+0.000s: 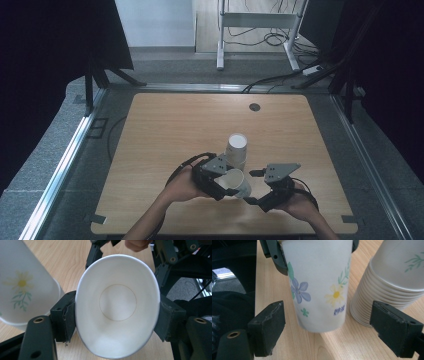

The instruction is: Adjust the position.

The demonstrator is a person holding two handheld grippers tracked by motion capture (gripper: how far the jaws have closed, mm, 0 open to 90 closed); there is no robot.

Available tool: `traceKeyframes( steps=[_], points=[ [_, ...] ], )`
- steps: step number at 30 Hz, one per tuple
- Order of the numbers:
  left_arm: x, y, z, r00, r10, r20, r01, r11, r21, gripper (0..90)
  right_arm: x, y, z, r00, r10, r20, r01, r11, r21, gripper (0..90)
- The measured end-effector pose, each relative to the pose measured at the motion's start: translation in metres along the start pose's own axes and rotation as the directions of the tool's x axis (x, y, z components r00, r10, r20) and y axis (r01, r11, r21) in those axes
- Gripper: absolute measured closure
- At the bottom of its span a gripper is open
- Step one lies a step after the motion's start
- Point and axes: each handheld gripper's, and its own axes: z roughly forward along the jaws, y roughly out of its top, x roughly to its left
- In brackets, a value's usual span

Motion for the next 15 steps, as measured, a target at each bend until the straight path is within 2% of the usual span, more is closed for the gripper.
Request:
traceKeyframes(
  steps=[6, 15],
  points=[
    [0.002, -0.003, -0.005, 0.9996, -0.010, -0.027, 0.011, 0.9992, 0.038, 28.4, -0.001, -0.002, -0.002, 0.9997, 0.004, 0.025, -0.004, 1.000, 0.007, 12.7],
    [0.009, -0.012, -0.018, 0.9945, -0.064, -0.083, 0.070, 0.9944, 0.079, 28.4, 0.000, -0.009, -0.003, 0.9970, 0.022, 0.074, -0.022, 1.000, 0.007, 11.9]
  ],
)
